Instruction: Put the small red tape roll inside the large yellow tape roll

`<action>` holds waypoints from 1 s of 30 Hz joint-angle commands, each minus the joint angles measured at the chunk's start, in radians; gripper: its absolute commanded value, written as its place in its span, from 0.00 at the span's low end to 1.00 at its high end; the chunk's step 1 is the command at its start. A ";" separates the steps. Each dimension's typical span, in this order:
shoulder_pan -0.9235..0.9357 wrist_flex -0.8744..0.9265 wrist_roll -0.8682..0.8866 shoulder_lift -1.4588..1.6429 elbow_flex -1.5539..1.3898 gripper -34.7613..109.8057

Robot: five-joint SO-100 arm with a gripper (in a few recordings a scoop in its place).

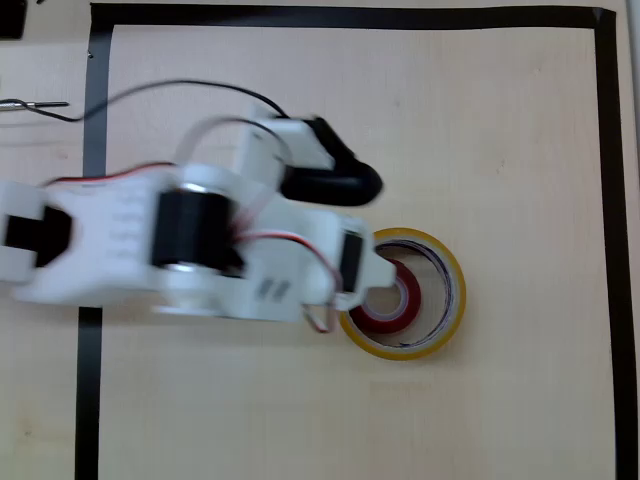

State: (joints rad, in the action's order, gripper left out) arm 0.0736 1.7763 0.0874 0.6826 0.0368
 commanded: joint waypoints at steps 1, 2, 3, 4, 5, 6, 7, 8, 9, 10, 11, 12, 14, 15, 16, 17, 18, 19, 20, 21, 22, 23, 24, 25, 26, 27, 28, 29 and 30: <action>-0.006 0.032 0.032 0.548 -0.288 0.28; -0.011 0.032 0.032 0.614 -0.357 0.27; -0.014 0.032 0.032 0.673 -0.425 0.27; -0.017 0.032 0.032 0.732 -0.503 0.27; -0.017 0.031 0.032 0.788 -0.580 0.27; -0.017 0.031 0.032 0.844 -0.652 0.26; -0.017 0.018 0.032 0.907 -0.741 0.26; -0.018 -0.012 0.032 0.980 -0.851 0.26; -0.025 -0.057 0.032 1.077 -0.982 0.26; -0.029 -0.127 0.032 1.195 -1.141 0.26; -0.038 -0.213 0.032 1.321 -1.315 0.26; -0.044 -0.293 0.032 1.447 -1.471 0.26; -0.049 -0.368 0.032 1.635 -1.690 0.24; -0.041 -0.368 0.032 1.686 -1.756 0.24; -0.032 -0.370 0.032 1.727 -1.818 0.24; -0.017 -0.373 0.032 1.769 -1.879 0.24; -0.009 -0.385 0.032 1.819 -1.951 0.24; -0.005 -0.405 0.032 1.881 -2.028 0.24; -0.005 -0.434 0.032 1.959 -2.115 0.24; 0.002 -0.471 0.032 2.043 -2.204 0.24; 0.008 -0.502 0.032 2.125 -2.286 0.24; 0.011 -0.522 0.032 2.186 -2.355 0.24; 0.014 -0.528 0.032 2.227 -2.405 0.24; 0.014 -0.531 0.032 2.260 -2.447 0.24; 0.017 -0.537 0.032 2.289 -2.487 0.24; 0.021 -0.546 0.032 2.324 -2.526 0.24; 0.025 -0.549 0.032 2.367 -2.566 0.24; 0.018 -0.549 0.031 2.410 -2.608 0.24; 0.003 -0.545 0.026 2.453 -2.652 0.24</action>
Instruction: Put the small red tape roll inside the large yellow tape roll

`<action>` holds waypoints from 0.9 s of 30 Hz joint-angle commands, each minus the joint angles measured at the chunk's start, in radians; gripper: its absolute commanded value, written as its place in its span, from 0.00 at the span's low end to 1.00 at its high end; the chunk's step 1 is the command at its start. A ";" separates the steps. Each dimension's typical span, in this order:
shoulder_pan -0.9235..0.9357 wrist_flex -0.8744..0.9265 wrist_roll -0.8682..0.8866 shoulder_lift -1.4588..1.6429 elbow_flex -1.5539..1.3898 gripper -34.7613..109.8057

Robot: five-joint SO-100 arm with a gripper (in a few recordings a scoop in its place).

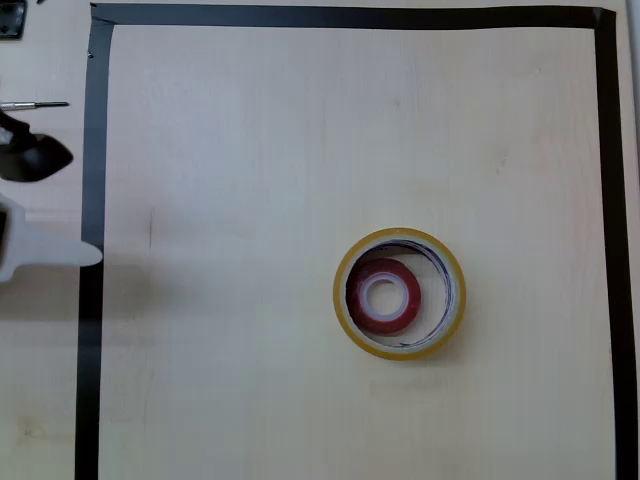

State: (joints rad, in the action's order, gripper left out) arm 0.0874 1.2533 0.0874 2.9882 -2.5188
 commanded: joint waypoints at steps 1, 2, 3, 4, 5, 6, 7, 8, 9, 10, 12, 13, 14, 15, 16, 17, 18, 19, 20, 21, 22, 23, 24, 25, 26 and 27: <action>-0.021 -0.020 0.025 0.190 -0.146 0.24; -0.032 -0.020 0.023 0.232 -0.198 0.24; -0.035 -0.020 0.023 0.278 -0.249 0.24; -0.029 -0.020 0.023 0.333 -0.298 0.24; -0.021 -0.023 0.023 0.344 -0.330 0.24; -0.018 -0.026 0.021 0.345 -0.359 0.24; -0.025 -0.026 0.021 0.345 -0.385 0.24; -0.031 -0.025 0.021 0.345 -0.408 0.24; -0.038 -0.023 0.021 0.345 -0.426 0.24; -0.043 -0.023 0.021 0.345 -0.443 0.24; -0.049 -0.021 0.021 0.345 -0.483 0.24; -0.052 -0.018 0.021 0.345 -0.489 0.24; -0.049 -0.014 0.021 0.345 -0.489 0.24; -0.048 -0.008 0.021 0.345 -0.488 0.24; -0.048 -0.002 0.021 0.345 -0.486 0.24; -0.048 0.006 0.021 0.345 -0.485 0.24; -0.048 0.011 0.021 0.345 -0.483 0.24; -0.046 0.011 0.021 0.345 -0.483 0.24; -0.046 0.011 0.021 0.345 -0.483 0.24; -0.046 0.011 0.021 0.345 -0.483 0.24; -0.046 0.011 0.021 0.345 -0.483 0.24; -0.046 0.011 0.021 0.345 -0.483 0.25; -0.046 0.011 0.021 0.345 -0.483 0.24; -0.046 0.011 0.021 0.345 -0.483 0.24; -0.046 0.011 0.021 0.345 -0.483 0.24; -0.046 0.011 0.021 0.345 -0.483 0.24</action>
State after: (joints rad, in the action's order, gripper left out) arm 0.0368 1.2241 0.0859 3.3180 -2.9821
